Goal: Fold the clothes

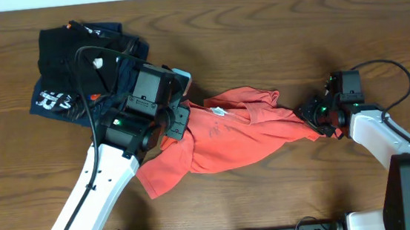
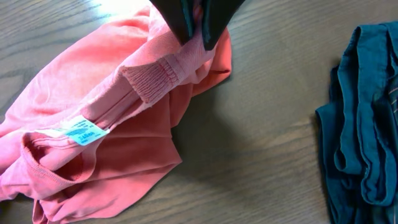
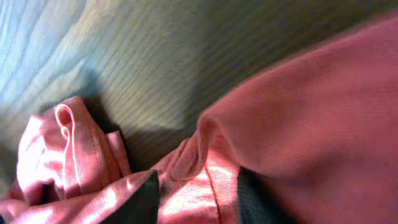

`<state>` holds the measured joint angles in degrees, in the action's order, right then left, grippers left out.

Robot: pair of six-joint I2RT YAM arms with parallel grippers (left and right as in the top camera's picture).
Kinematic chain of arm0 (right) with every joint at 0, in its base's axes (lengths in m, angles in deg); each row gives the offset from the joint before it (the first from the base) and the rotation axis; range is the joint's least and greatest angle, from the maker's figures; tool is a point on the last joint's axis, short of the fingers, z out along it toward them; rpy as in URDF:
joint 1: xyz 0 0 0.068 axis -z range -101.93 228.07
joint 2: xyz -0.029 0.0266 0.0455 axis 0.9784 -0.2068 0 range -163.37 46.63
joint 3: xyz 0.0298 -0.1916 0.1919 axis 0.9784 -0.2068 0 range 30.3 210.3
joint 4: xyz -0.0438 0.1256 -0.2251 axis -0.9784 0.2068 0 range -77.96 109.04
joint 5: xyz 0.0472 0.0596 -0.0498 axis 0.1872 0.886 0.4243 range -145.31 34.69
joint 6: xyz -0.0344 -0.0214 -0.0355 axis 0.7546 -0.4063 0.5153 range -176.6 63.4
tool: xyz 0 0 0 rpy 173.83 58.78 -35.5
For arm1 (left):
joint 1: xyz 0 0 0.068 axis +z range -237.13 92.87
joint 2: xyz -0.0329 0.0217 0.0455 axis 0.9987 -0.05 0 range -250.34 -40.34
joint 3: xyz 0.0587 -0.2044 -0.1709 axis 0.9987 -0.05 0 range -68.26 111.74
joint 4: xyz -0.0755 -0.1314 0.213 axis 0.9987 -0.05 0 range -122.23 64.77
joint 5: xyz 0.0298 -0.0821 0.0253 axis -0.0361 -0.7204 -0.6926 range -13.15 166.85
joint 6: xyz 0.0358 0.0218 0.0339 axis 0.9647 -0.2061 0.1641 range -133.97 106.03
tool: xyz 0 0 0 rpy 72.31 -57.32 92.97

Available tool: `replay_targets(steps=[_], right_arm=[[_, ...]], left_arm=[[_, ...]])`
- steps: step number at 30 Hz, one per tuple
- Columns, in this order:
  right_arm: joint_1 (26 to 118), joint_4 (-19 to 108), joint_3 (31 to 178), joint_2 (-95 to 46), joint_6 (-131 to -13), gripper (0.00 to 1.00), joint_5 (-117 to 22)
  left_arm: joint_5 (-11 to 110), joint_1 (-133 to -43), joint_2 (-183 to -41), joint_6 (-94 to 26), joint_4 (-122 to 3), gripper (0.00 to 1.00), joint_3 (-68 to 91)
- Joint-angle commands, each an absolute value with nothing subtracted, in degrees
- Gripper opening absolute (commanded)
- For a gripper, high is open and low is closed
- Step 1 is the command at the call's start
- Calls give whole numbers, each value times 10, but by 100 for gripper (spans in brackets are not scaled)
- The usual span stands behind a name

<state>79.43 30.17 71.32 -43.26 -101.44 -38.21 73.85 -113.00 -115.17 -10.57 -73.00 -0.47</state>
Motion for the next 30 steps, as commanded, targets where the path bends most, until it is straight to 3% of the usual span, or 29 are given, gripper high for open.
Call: replay_targets(steps=[1,7,18,27,29,30], right_arm=[[795,300,709,-435,-1072,18,-388],[797,305,710,-435,-1069,1,-390],[826,333,759,-292,-870,1,-374],[874,390,791,-173,-863,1,-423],[882,393,791,-172,-863,1,-423],[884,396,791,-172,-863,1,-424]], left_arm=[[743,-1126,-1143,-113,-732,6,-6],[743,-1126,-1143,-113,-732,6,-6],[743,-1126,-1143,-112,-732,6,-6],[743,-1126,-1143,-113,-729,7,-6],[743,-1126,-1143,-113,-729,13,-6],[743,-1126,-1143,-113,-729,27,-6]])
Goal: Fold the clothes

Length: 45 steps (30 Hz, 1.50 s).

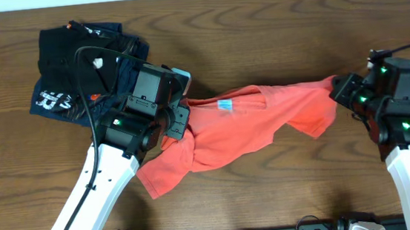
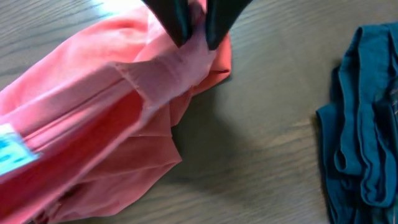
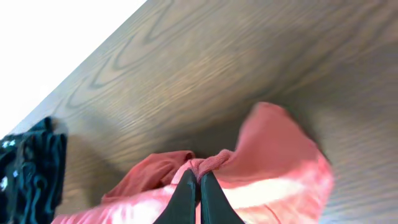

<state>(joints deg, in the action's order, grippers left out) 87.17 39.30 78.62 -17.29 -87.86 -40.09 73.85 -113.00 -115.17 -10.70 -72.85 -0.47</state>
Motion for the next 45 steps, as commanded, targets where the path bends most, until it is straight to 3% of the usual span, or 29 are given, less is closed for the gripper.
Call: replay_targets(steps=[1,3,5,11,16,28,45], right_arm=[[887,398,791,-173,-863,1,-426],[894,404,791,-172,-863,1,-443],[904,411,791,-172,-865,1,-469],[945,423,791,-172,-867,1,-480],[947,428,791,-172,-867,1,-473],[946,434,791,-172,-867,1,-474],[946,443,791,-172,-867,1,-474]], left_arm=[[743,-1126,-1143,-113,-730,38,-6],[743,-1126,-1143,-113,-735,53,-6],[743,-1126,-1143,-113,-746,75,-6],[728,-1126,-1145,-126,-775,79,-7],[658,-1126,-1172,-125,-781,77,-19],[554,-1126,-1320,-40,-682,59,-62],[450,-1126,-1401,10,-629,55,-62]])
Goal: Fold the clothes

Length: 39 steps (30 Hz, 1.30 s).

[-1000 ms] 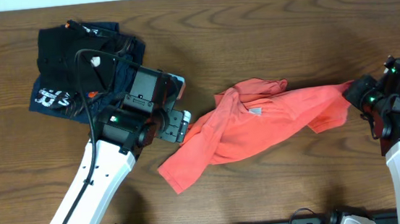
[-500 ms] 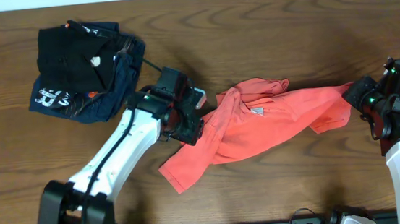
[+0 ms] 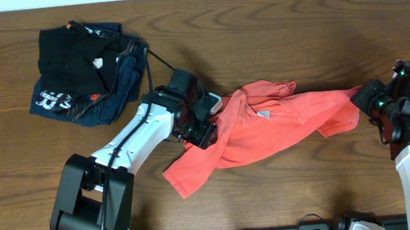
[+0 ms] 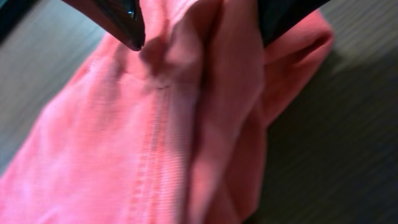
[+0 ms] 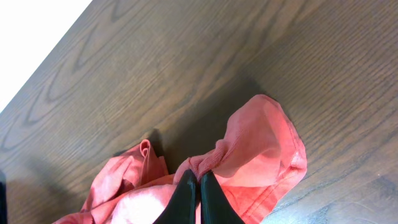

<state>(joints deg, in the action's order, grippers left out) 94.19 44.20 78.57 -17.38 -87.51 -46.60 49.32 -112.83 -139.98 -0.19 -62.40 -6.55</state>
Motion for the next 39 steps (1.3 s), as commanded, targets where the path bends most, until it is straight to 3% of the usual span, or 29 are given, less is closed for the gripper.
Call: replay_targets(steps=[1,11,15,21,39], right_arm=[[946,443,791,-172,-867,1,-474],[946,444,791,-172,-863,1,-475],[946,445,791,-172,-863,1,-475],[946,445,791,-173,-863,1,-475],[946,449,791,-173,-863,1,-474]], left_arm=[[444,-1126,-1401,10,-631,55,-62],[639,-1125,-1384,-15,-661,48,-43],[631,-1126,-1355,-59,-664,49,-41],[517,-1126,-1339,-60,-680,50,-41],[516,-1126,-1369,-55,-605,50,-91]])
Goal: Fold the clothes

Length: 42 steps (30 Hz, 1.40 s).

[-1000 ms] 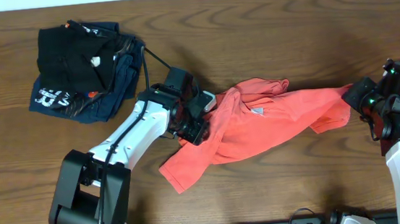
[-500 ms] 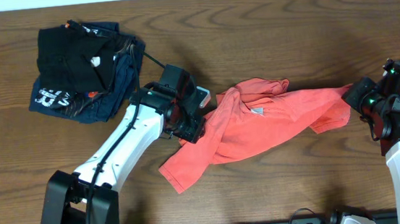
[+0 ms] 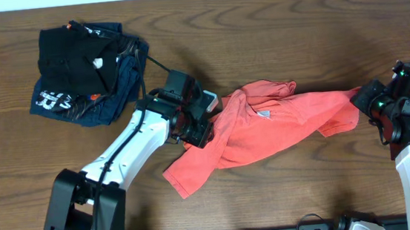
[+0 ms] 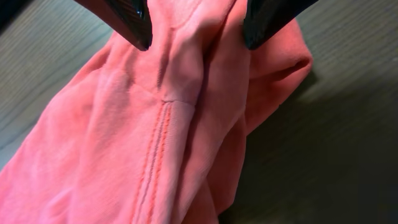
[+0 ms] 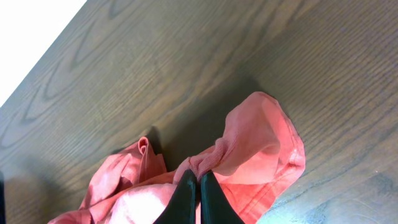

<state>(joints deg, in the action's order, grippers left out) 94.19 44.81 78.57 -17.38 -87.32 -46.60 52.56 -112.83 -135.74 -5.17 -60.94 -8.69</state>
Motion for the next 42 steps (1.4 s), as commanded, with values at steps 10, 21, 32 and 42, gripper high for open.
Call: replay_targets(steps=[10,21,32,42], right_arm=[[946,452,791,-173,-863,1,-474],[946,452,791,-172,-863,1,-477],[946,452,791,-173,-863,1,-478],[946,453,791,-173,-863,1,-478]], left_arm=[[462,-1131,-1384,-55,-612,49,-91],[645,-1131,-1355,-58,-643,47,-60],[524,-1160,-1336,-105,-659,47,-61],[588,-1185,-1346,-95,-629,48,-69]])
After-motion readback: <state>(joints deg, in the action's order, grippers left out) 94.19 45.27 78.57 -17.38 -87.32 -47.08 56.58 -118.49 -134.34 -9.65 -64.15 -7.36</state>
